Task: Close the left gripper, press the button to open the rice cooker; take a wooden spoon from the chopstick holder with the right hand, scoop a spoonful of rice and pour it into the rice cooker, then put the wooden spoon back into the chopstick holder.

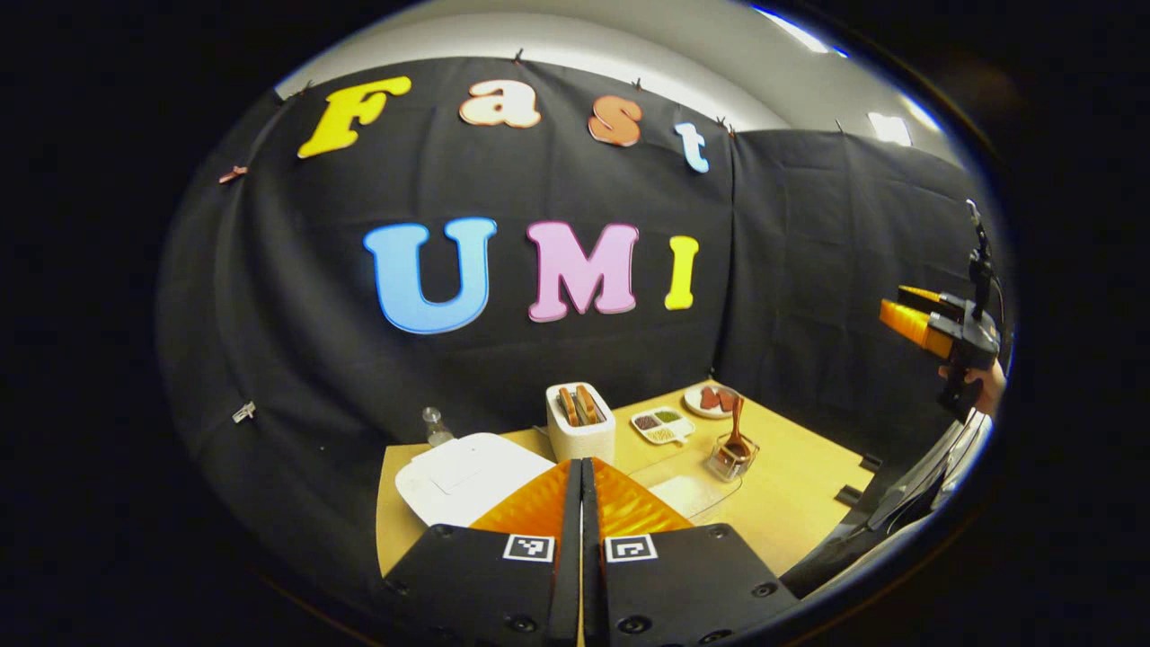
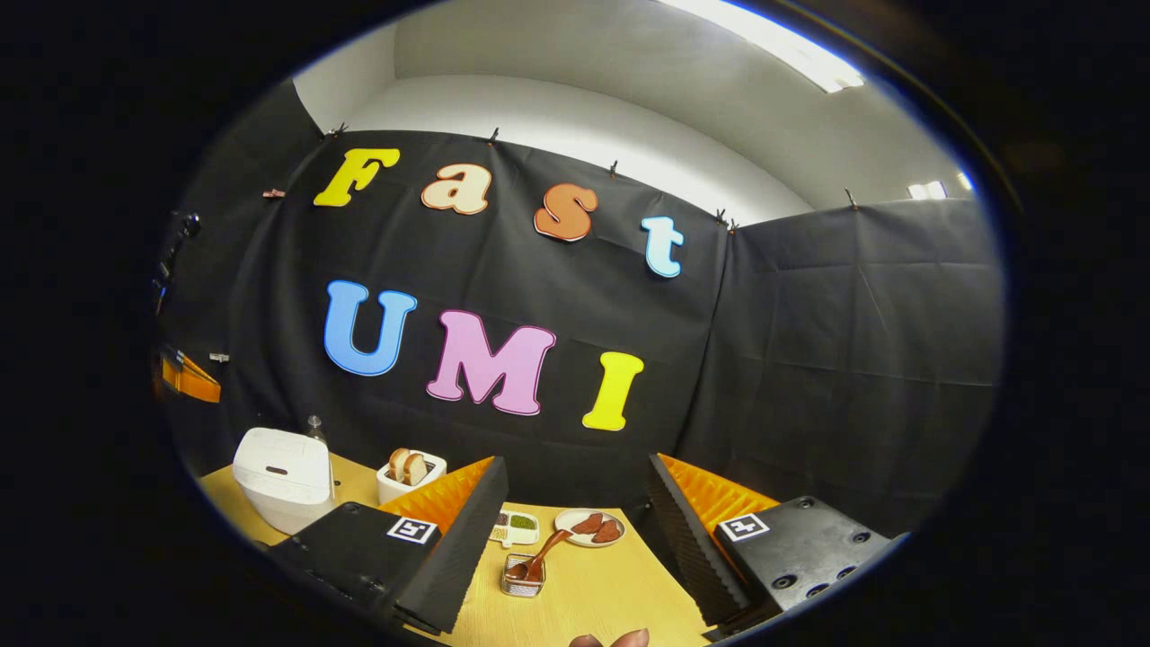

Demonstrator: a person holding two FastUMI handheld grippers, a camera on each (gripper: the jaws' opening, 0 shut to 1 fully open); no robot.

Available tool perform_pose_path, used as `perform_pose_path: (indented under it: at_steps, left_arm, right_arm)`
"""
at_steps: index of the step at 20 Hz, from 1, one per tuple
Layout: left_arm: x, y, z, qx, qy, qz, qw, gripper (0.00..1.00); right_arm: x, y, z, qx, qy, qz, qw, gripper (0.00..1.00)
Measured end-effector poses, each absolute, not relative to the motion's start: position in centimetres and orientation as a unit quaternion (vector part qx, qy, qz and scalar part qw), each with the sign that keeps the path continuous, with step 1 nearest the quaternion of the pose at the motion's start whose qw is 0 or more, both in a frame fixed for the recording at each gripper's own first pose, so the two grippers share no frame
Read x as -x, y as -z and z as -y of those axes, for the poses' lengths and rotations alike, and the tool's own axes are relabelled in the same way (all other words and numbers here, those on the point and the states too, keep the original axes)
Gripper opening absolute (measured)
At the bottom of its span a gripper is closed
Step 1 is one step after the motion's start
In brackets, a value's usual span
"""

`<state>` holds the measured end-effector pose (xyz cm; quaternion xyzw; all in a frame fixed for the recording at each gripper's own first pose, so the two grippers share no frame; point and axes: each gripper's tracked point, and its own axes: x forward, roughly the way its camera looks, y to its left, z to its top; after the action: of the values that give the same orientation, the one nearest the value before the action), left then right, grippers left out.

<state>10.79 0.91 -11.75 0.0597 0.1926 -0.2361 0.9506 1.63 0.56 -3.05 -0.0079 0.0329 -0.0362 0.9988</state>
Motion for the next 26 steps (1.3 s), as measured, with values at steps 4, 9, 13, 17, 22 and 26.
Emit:
perform_pose_path:
  at_steps: [4, 9, 13, 17, 22, 26]
  left_arm:
    - [-15.2, 16.6, -2.1, -0.113, 0.258, -0.259, 0.924, 0.06]
    - [-19.3, 23.5, -2.9, -0.101, 0.272, -0.352, 0.890, 0.06]
    - [-21.7, 27.6, -4.2, -0.118, 0.267, -0.399, 0.869, 0.07]
    - [-22.9, 29.6, -4.3, -0.130, 0.272, -0.419, 0.857, 0.07]
    - [-22.3, 31.6, -4.6, -0.167, 0.283, -0.445, 0.833, 0.07]
    - [-22.1, 31.8, -4.8, -0.207, 0.293, -0.450, 0.817, 0.07]
  right_arm:
    - [-2.1, 3.6, 0.4, 0.016, 0.052, -0.039, 0.998, 0.98]
    - [-1.8, 4.7, 2.3, 0.019, 0.072, -0.049, 0.996, 0.98]
    - [-1.4, 5.2, 3.8, 0.021, 0.090, -0.055, 0.994, 0.98]
    - [-1.2, 5.7, 4.8, 0.026, 0.103, -0.064, 0.992, 0.98]
    - [-1.3, 5.9, 5.3, 0.029, 0.113, -0.069, 0.991, 0.98]
    - [-1.3, 6.1, 4.9, 0.027, 0.110, -0.072, 0.991, 0.98]
